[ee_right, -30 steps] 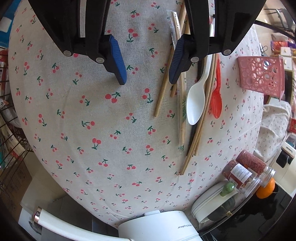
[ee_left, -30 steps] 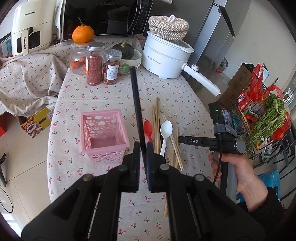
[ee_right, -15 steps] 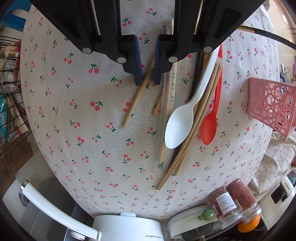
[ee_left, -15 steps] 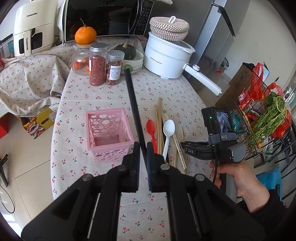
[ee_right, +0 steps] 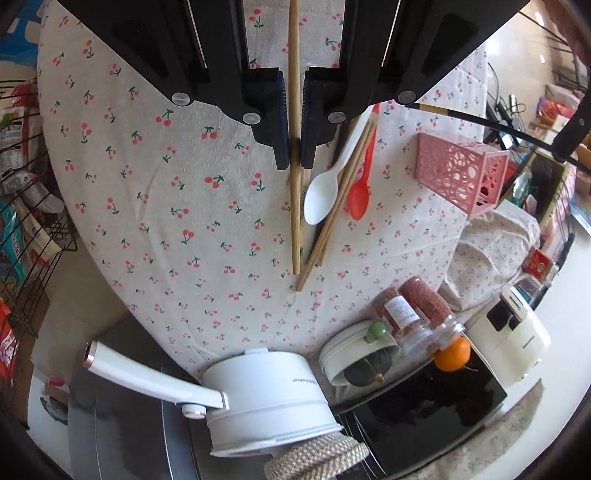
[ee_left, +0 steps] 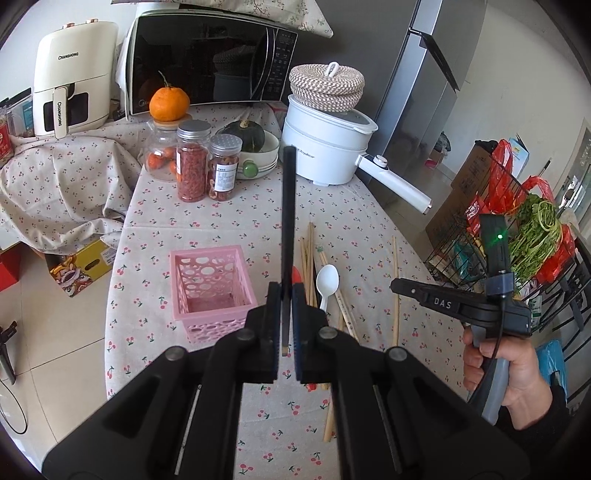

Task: Organize utensils
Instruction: 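Lower both chopsticks into the pink basket and open both grippers, then move the left gripper to the white plastic spoon and grasp it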

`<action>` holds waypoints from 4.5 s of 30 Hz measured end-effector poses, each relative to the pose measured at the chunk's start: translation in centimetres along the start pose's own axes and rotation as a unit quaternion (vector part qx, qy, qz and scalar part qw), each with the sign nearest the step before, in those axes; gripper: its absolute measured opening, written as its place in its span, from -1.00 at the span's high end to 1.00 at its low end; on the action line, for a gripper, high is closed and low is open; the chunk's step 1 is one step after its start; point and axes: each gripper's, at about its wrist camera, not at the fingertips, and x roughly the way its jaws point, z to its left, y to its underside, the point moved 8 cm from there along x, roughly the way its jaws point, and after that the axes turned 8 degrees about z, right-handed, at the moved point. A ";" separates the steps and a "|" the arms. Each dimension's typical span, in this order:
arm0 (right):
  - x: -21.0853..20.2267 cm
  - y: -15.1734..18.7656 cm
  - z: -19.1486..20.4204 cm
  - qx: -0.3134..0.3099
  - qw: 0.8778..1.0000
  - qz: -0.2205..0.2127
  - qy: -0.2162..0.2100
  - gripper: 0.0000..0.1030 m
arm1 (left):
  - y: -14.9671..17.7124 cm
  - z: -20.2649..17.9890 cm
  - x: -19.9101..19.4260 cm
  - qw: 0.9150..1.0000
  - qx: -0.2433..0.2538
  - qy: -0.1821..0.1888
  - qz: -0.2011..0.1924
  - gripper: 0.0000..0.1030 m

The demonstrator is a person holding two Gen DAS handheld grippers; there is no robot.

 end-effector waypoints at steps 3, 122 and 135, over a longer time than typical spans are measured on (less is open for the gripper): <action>-2.2 0.2 1.2 -0.012 0.999 -0.026 -0.019 0.88 | -0.2 -0.1 -0.4 1.000 -0.002 0.002 -0.007 0.88; -3.2 -0.5 -6.2 0.010 0.998 0.002 0.061 -1.00 | 3.2 -6.3 12.5 0.975 0.062 -0.081 0.200 -0.99; -2.6 -1.2 -10.8 0.104 0.994 0.029 0.010 -1.00 | 0.1 -7.6 19.7 0.966 0.043 -0.097 0.235 -0.22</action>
